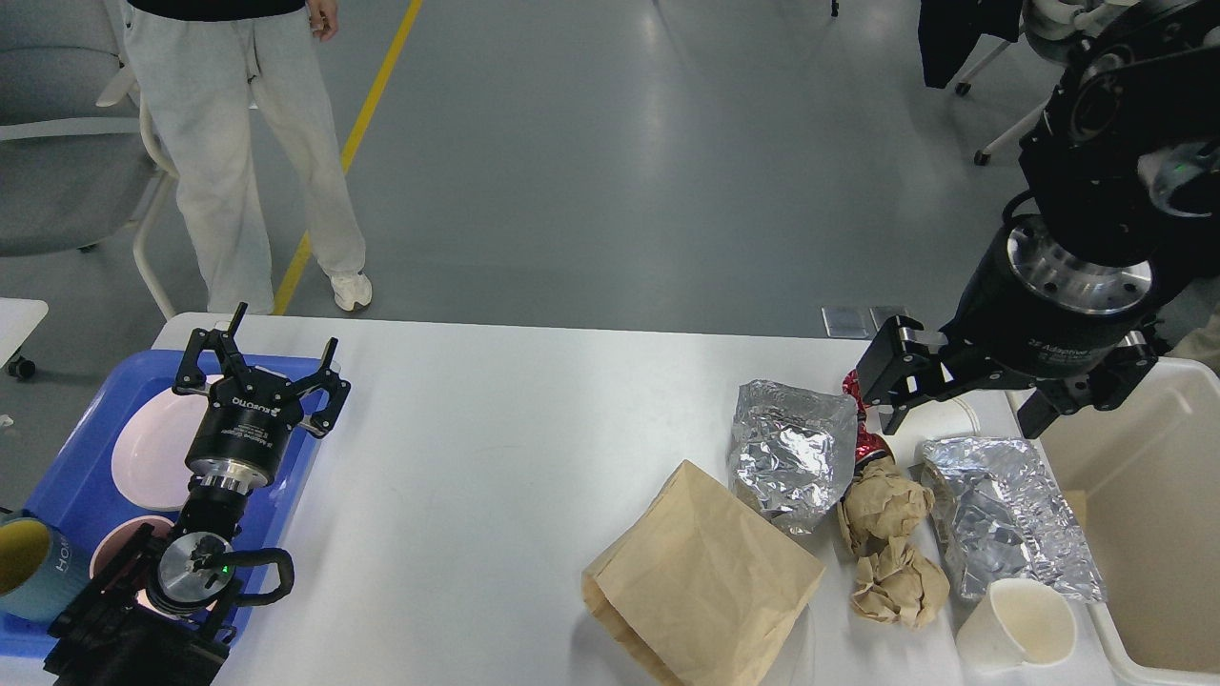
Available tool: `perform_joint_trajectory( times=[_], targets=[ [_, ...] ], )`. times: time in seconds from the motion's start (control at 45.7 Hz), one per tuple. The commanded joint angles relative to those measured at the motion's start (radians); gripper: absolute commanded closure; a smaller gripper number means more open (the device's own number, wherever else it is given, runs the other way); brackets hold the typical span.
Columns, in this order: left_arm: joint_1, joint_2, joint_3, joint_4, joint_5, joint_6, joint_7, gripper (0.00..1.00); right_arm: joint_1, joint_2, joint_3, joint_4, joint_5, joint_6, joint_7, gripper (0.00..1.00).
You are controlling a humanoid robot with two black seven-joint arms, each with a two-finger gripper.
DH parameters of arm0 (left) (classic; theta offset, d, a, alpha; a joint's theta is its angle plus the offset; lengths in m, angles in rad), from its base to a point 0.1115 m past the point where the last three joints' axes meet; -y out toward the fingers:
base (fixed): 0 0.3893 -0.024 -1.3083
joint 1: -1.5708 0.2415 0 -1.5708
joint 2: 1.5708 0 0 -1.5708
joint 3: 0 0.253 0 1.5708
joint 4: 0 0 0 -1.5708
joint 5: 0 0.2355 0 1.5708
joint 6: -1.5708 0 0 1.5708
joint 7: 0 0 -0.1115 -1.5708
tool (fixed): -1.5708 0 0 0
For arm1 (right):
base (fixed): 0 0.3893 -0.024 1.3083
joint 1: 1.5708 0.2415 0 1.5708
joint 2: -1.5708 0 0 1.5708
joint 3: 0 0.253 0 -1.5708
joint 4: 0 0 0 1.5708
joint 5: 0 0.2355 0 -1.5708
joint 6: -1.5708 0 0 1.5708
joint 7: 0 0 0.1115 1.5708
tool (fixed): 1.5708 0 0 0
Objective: Tidy desktop
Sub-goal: 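Lower the right gripper onto the brown paper sheet and grasp it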
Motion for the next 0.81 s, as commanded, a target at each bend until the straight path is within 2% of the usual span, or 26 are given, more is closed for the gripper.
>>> perform_joint_trajectory(
  times=[0.0,0.044,0.263,0.372,0.394,0.613,0.788],
  targets=[
    [0.0,0.0,0.0,0.002,0.0,0.0,0.0,0.03,-0.081,0.009,0.073,0.0,-0.002,-0.028,-0.001,0.01],
    [0.0,0.0,0.0,0.0,0.0,0.0,0.0,0.03,-0.132,0.02,0.108,0.0,-0.002,-0.069,-0.001,0.02],
    [0.0,0.0,0.0,0.0,0.0,0.0,0.0,0.03,-0.501,0.035,0.372,-0.001,-0.005,-0.497,-0.003,0.02],
    [0.0,0.0,0.0,0.0,0.0,0.0,0.0,0.03,-0.638,0.091,0.426,-0.026,0.002,-0.666,-0.003,0.02],
    [0.0,0.0,0.0,0.0,0.0,0.0,0.0,0.03,-0.712,0.114,0.43,-0.065,0.007,-0.725,-0.003,0.02],
    [0.0,0.0,0.0,0.0,0.0,0.0,0.0,0.03,-0.871,0.143,0.419,-0.178,0.06,-0.853,-0.004,0.02],
    [0.0,0.0,0.0,0.0,0.0,0.0,0.0,0.03,-0.851,0.109,0.398,-0.148,0.123,-0.858,-0.012,0.02]
  ],
)
